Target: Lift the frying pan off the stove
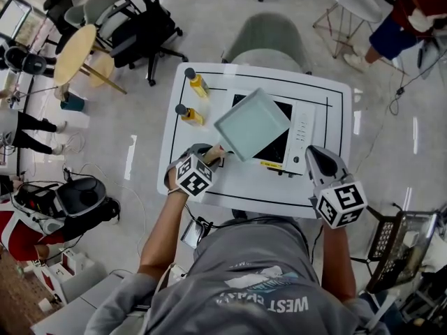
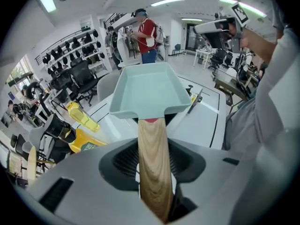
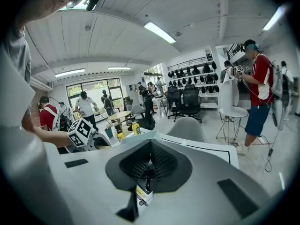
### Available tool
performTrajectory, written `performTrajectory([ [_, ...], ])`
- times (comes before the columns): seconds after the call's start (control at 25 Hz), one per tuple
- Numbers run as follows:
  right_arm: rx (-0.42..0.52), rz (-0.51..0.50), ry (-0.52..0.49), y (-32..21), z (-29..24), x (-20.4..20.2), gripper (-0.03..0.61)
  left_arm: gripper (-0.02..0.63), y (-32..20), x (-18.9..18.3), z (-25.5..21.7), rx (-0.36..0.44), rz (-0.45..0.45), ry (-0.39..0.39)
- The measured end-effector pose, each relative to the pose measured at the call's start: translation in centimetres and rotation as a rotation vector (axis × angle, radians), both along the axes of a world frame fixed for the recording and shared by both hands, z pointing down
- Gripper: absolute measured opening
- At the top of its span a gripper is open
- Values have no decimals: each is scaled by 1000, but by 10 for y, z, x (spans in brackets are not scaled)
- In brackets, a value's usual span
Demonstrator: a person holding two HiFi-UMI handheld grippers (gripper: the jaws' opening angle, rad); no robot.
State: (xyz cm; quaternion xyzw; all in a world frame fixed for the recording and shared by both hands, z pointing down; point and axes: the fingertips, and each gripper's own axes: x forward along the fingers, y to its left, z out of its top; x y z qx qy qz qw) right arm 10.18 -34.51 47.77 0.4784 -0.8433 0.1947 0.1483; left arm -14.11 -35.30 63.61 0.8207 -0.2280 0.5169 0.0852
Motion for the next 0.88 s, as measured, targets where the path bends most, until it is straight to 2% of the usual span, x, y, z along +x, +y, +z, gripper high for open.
performTrajectory([
  [0.36, 18, 6, -5, 4, -10, 2, 11, 152, 4, 1, -30, 31, 1, 21],
  [0.88, 72, 10, 0, 12, -31, -1, 11, 152, 7, 0, -94, 148, 4, 72],
])
